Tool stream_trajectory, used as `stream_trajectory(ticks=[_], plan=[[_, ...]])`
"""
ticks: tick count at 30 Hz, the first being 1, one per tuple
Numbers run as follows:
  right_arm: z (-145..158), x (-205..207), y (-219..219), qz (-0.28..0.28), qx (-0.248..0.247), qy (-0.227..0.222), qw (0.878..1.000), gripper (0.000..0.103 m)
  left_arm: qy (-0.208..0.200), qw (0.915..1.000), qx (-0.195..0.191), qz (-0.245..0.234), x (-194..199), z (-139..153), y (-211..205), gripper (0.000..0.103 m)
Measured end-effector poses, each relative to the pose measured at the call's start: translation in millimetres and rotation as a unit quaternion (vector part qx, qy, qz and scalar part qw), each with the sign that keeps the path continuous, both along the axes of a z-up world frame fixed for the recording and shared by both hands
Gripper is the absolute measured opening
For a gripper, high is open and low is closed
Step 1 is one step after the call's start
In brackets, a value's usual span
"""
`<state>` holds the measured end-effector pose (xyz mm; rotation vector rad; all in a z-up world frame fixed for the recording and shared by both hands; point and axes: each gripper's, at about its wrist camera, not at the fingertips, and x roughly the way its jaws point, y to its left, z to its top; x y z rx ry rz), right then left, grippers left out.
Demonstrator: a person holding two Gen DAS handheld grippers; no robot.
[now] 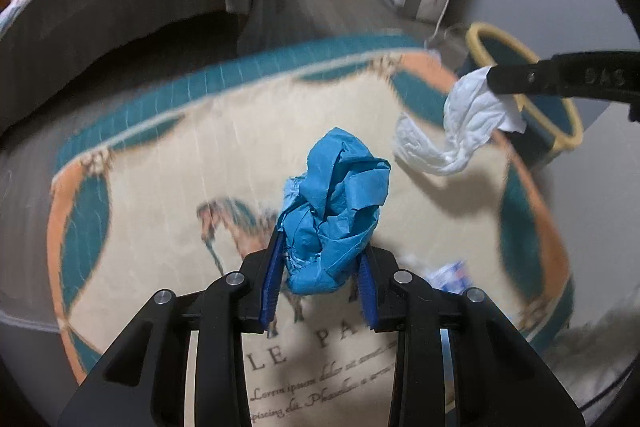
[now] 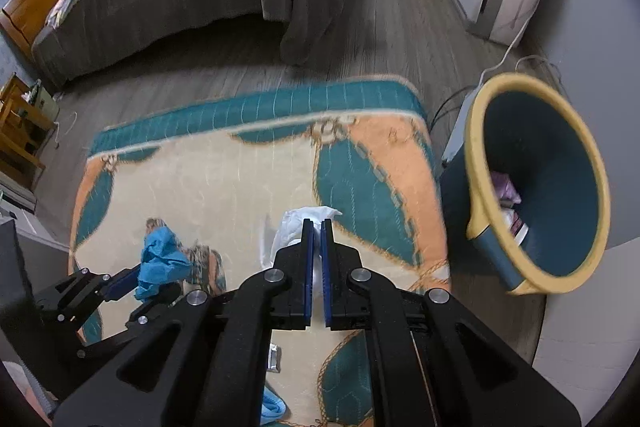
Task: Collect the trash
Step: 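Carry the blue cloth and white tissue over the teal bin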
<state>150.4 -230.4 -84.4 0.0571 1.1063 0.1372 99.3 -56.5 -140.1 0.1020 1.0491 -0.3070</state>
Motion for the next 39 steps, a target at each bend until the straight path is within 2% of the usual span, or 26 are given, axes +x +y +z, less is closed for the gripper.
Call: stream_trajectory(ticks=[9, 19, 23, 30, 39], plan=[[46.6, 0.5, -37.5, -0.011, -0.011, -0.053, 0.998, 0.003, -0.048, 0.9986, -0.003, -0.020, 0.7, 44.1, -28.7, 0.035], [76.1, -5.7, -108.9, -0.036, -0.041, -0.090, 0.994, 0.003, -0.062, 0.9965, -0.004, -0.056, 1.8, 59.2, -75.0, 0.035], [77.9, -7.7, -140.8, -0.059, -0.041, -0.094, 0.993, 0.003, -0.075, 0.9935, 0.009, -0.085, -3.2, 62.7, -98.3, 0.035], [73.7, -8.4, -192.5, -0.106, -0.038, -0.089, 0.990, 0.003, -0.073, 0.9896, 0.011, -0.123, -11.8, 62.2, -135.8, 0.035], [50.6, 7.4, -206.8, -0.125, -0.037, -0.061, 0.990, 0.003, -0.063, 0.9850, 0.015, -0.160, -20.8, 59.3, -180.0, 0.035]])
